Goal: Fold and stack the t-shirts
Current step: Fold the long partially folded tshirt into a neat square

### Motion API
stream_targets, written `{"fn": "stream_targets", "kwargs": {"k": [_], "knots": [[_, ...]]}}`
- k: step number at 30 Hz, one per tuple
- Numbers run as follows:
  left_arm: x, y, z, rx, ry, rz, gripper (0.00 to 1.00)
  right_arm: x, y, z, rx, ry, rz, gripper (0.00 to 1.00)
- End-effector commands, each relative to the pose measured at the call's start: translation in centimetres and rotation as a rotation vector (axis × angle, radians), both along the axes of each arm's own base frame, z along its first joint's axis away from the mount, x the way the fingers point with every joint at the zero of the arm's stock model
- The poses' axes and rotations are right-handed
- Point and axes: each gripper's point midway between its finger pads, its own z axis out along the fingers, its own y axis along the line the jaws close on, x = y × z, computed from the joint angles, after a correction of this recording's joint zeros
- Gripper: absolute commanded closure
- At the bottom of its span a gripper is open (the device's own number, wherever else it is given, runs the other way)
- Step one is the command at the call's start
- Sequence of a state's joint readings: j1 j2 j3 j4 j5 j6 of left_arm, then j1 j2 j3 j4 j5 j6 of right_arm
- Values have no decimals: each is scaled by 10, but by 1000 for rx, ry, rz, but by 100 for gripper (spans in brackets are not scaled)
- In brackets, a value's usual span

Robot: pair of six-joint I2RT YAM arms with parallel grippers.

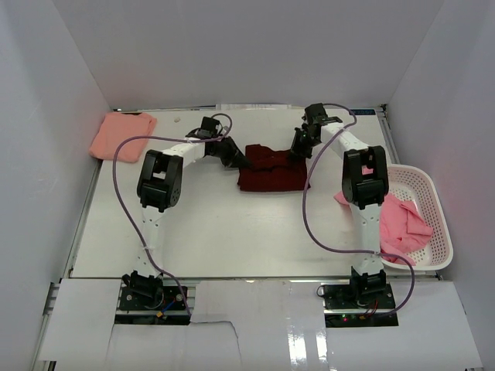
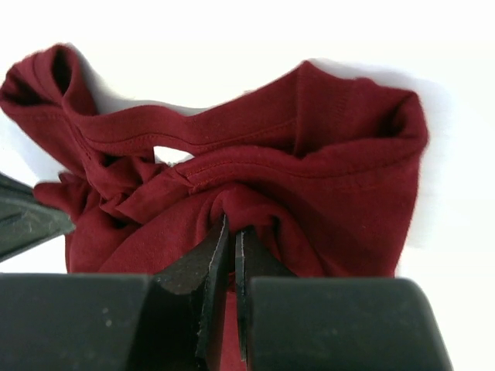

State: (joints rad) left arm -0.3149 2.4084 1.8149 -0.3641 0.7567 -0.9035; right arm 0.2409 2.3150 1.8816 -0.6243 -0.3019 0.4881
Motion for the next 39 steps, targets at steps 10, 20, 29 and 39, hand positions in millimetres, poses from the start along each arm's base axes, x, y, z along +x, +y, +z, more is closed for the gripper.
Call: {"fn": "stream_targets", "kwargs": {"k": [10, 20, 29, 39], "knots": [[-72, 120, 43, 230, 6, 237, 100, -79, 67, -28, 24, 129, 186, 92], [-161, 140, 34, 227, 69, 212, 100, -181, 85, -2, 99, 143, 225, 92], [-158, 132, 74, 161, -3, 209, 100, -177, 75, 63, 107, 23, 206, 92], [-136, 126, 124, 117, -93, 212, 100, -188, 62, 93, 135, -19, 178, 92]]}}
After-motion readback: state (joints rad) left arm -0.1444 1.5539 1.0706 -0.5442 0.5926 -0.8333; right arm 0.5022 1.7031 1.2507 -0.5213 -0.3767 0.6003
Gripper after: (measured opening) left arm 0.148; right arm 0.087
